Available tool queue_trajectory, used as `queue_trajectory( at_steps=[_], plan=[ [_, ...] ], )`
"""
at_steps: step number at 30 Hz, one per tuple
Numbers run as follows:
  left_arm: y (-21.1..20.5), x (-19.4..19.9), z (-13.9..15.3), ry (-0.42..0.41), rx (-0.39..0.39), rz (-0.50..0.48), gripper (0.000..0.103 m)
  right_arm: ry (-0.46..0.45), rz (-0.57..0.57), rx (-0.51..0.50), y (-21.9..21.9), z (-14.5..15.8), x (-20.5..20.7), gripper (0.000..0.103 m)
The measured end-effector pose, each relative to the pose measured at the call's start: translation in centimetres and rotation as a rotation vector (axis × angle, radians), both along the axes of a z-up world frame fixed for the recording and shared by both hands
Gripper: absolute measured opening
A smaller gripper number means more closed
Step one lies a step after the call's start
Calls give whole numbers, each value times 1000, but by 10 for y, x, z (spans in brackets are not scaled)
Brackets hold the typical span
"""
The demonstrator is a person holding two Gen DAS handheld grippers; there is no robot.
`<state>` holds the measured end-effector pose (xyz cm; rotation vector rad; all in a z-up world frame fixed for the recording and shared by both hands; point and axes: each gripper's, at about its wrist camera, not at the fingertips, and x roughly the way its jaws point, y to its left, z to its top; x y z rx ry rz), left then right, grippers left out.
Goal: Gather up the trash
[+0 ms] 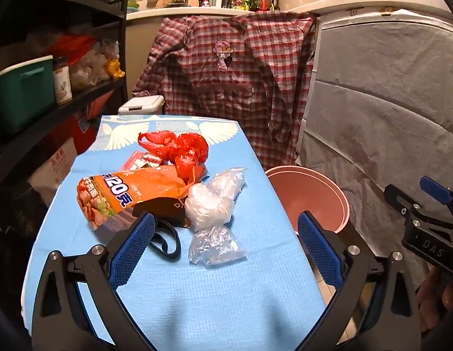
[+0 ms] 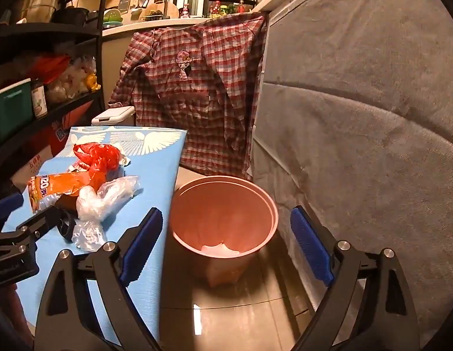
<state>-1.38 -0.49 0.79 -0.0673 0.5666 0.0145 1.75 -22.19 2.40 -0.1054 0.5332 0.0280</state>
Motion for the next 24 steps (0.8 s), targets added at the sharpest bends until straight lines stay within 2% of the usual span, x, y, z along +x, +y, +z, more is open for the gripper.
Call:
queue_trajectory(
  at_steps=[6, 9, 13, 24],
  plan=[
    [-4, 0, 0, -4, 3, 5, 95, -21, -7, -20, -3, 1, -5, 87],
    [-6, -1, -1, -6, 21, 7, 95, 0, -21, -31, 2, 3, -1, 87],
    [-6, 1, -4, 21, -8, -14, 93, 11, -33, -3, -4, -2, 0, 87],
    [-5, 3, -4, 31, -19, -22, 91, 18, -32, 1, -4, -2, 2, 87]
  ],
)
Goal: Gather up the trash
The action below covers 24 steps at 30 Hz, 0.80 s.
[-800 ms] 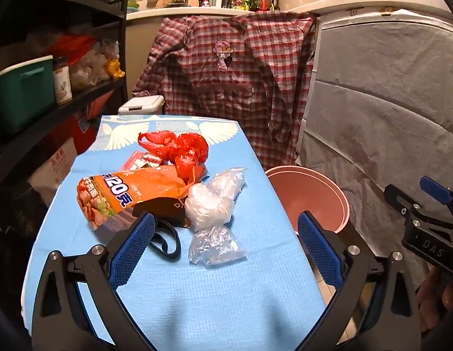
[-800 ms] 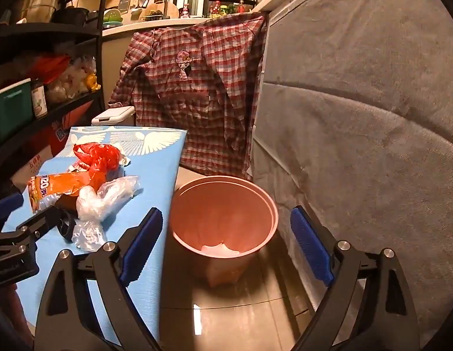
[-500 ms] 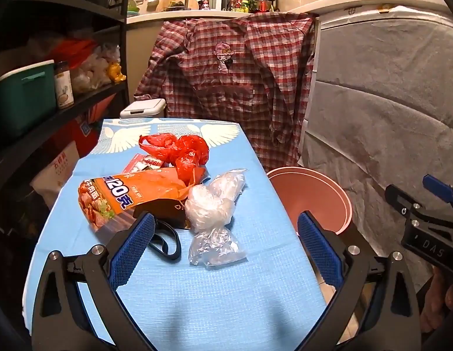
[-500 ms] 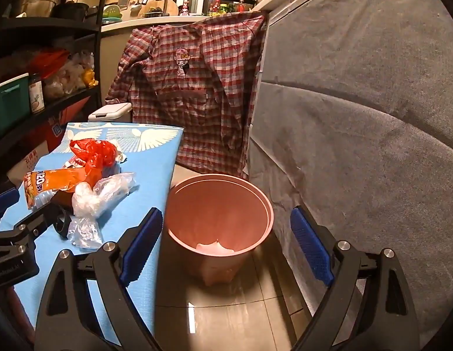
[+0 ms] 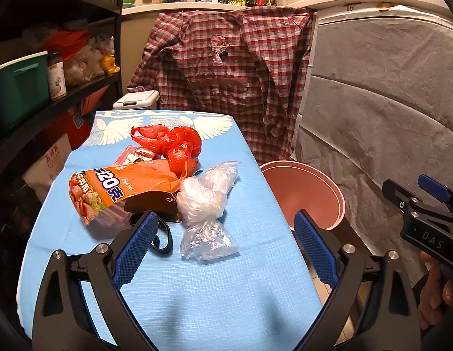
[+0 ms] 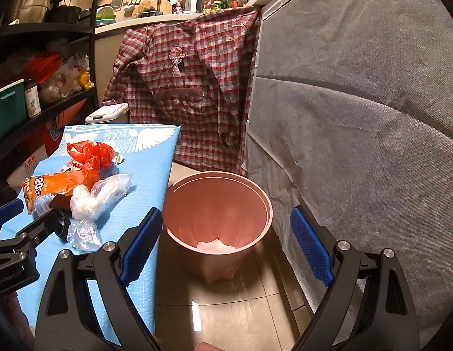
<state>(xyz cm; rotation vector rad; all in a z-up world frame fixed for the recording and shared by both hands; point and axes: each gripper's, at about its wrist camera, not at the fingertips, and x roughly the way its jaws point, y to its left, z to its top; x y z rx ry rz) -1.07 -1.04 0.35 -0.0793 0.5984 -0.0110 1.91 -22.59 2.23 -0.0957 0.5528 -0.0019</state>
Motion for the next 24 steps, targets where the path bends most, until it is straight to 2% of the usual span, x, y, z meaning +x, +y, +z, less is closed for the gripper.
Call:
queue_trajectory(
  at_steps=[24],
  plan=[
    [-5, 0, 2, -2, 2, -10, 91, -19, -11, -10, -4, 7, 1, 84]
  ],
)
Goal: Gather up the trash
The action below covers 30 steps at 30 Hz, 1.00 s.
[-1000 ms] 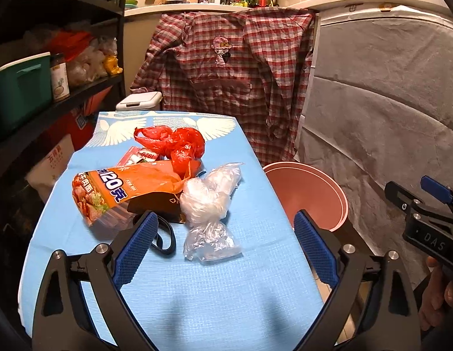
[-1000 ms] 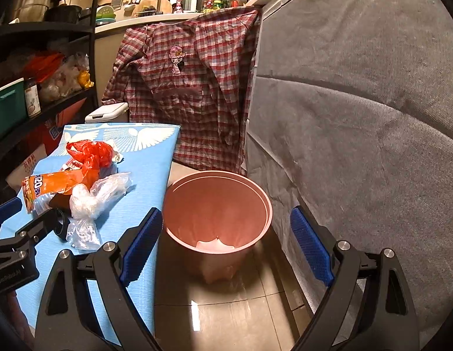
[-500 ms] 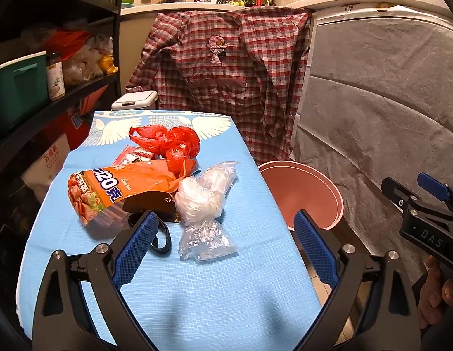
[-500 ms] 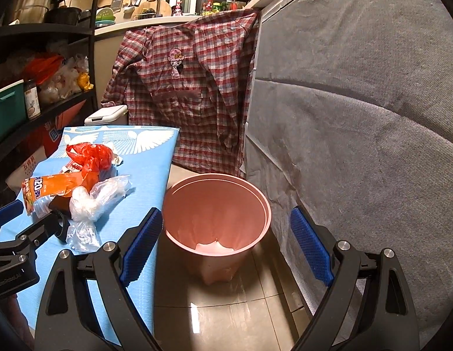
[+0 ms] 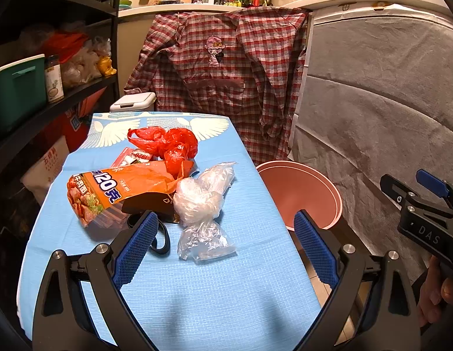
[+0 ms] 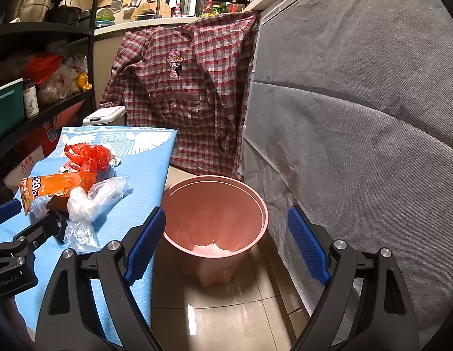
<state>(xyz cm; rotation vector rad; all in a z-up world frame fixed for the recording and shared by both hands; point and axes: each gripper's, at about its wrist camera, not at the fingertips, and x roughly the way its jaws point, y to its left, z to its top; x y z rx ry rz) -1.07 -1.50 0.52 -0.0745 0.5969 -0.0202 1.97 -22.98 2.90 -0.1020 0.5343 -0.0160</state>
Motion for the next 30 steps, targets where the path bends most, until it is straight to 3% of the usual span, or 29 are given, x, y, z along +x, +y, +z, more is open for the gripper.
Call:
queue_trajectory(
  at_steps=[30],
  plan=[
    [-1, -1, -2, -3, -2, 2, 91, -11, -4, -4, 2, 0, -3, 83]
  ],
)
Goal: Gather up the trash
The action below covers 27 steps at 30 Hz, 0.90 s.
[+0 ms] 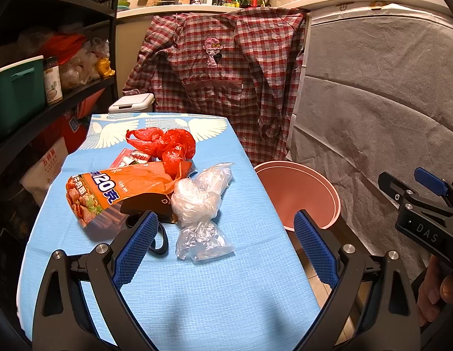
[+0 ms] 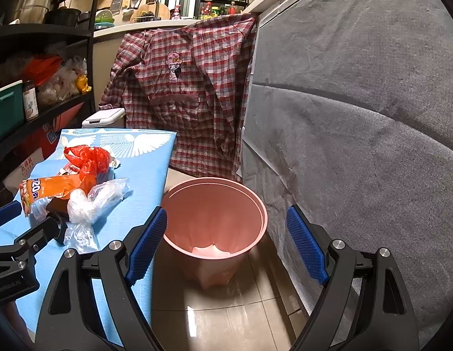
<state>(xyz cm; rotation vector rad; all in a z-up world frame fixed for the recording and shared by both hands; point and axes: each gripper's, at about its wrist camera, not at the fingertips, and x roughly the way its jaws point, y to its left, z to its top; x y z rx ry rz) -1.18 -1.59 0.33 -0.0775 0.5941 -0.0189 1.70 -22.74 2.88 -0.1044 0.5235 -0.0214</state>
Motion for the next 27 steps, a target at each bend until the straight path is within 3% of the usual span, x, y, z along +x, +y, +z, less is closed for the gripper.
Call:
queue_trajectory(
  at_steps=[7, 11, 14, 21, 23, 26, 27],
  plan=[
    [-1, 0, 1, -1, 2, -2, 91, 3, 2, 5, 0, 0, 0, 82],
    [-2, 1, 10, -8, 6, -4, 88, 6, 20, 23, 6, 5, 1, 75],
    [6, 4, 20, -4, -10, -7, 80, 2, 52, 45, 13, 12, 2, 65],
    [48, 20, 46, 3, 0, -6, 50, 0, 168, 99, 40, 36, 12, 48],
    [65, 28, 58, -8, 3, 0, 44, -1, 203, 117, 48, 44, 17, 40],
    [88, 42, 71, -25, 33, -5, 33, 16, 271, 165, 63, 56, 30, 18],
    [94, 47, 75, -30, 46, -10, 29, 23, 300, 174, 69, 59, 35, 15]
  ],
)
